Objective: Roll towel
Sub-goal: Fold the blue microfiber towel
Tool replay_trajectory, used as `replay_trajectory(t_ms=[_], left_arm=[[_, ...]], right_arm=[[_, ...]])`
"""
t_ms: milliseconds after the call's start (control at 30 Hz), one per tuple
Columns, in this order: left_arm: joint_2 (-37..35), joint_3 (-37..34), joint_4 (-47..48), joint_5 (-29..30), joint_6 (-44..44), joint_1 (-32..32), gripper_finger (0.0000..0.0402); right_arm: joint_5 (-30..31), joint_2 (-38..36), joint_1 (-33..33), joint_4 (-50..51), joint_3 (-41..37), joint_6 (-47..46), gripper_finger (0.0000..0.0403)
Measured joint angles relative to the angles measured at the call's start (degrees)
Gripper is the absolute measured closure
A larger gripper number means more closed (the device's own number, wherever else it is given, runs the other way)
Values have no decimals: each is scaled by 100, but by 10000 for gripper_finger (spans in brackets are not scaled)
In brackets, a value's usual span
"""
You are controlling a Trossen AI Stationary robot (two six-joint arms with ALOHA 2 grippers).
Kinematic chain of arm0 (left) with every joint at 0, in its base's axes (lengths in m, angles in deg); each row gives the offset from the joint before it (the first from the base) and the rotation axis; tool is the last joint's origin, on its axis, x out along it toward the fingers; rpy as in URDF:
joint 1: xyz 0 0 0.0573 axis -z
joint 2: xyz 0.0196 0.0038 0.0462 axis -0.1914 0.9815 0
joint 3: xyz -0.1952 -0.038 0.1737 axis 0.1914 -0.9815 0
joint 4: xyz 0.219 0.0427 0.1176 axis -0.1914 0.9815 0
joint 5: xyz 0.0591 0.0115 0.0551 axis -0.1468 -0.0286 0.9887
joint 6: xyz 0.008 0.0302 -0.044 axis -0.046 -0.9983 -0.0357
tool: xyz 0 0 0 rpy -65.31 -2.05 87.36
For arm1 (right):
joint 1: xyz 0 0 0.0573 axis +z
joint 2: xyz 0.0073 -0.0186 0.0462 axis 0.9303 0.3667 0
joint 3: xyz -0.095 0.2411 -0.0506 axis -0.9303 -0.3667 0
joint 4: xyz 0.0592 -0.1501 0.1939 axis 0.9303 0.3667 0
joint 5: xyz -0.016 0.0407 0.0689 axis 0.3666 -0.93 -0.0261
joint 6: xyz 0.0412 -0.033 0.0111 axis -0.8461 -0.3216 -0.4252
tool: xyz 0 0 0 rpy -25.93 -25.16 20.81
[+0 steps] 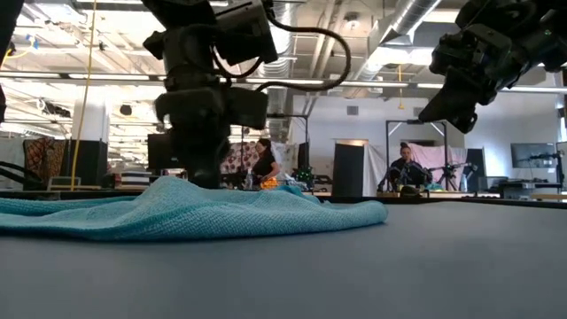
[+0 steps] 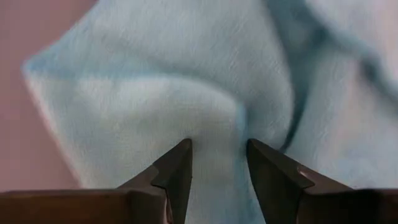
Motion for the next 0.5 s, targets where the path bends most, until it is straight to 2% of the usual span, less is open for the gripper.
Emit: replay_trajectory(t_ms=[100, 267, 367, 500], left_arm=[[79, 7, -1, 413, 23, 38, 260], [162, 10, 104, 548, 26, 38, 271], [159, 10, 112, 603, 12, 38, 307], [131, 7, 133, 670, -27, 36, 384]], right_arm=[[8, 0, -2, -2, 0, -26, 376], [8, 0, -2, -2, 0, -29, 376], [19, 0, -5, 0, 0, -45, 376], [136, 2, -6, -32, 0, -168, 376]])
